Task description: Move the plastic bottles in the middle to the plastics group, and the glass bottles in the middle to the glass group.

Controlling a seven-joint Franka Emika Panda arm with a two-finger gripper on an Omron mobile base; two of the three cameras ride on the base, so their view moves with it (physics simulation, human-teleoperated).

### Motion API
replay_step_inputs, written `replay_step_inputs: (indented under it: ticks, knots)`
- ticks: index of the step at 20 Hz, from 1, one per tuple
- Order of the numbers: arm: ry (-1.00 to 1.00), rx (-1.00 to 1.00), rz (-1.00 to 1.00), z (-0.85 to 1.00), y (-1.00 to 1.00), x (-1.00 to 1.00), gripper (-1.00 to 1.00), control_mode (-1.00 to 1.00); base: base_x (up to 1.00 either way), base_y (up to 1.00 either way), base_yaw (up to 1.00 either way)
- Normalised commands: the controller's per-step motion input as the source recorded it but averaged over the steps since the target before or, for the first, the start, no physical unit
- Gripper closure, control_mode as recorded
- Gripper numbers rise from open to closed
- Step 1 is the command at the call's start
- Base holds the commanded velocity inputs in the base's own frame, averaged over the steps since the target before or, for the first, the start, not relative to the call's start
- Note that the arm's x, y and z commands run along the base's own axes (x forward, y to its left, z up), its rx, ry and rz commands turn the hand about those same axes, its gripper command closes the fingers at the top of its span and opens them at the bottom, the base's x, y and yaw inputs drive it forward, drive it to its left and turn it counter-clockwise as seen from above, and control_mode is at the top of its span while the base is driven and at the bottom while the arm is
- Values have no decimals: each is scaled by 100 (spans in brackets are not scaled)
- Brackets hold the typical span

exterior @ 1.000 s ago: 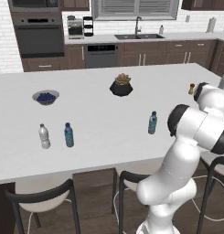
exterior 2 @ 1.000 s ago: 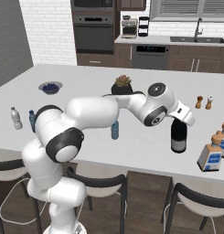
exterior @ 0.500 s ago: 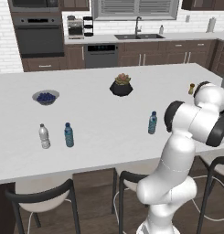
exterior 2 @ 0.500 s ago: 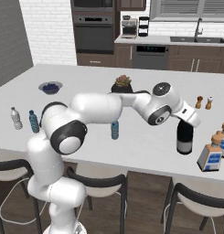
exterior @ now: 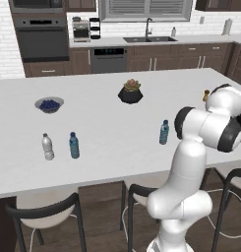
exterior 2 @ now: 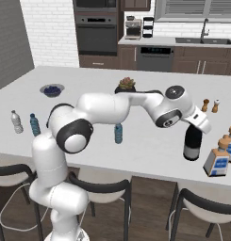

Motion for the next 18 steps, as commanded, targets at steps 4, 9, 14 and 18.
replay_step_inputs:
  ticks: [4, 9, 14, 18]
  knots:
    - [0, 2, 0, -12, 0, 0, 100, -100, 0, 0, 0]
    - [0, 0, 0, -13, -1, 0, 100, -100, 0, 0, 0]
    - [0, 0, 0, 0, -17, 1, 100, -100, 0, 0, 0]
    - [0, 0, 0, 0, -16, 2, 100, -100, 0, 0, 0]
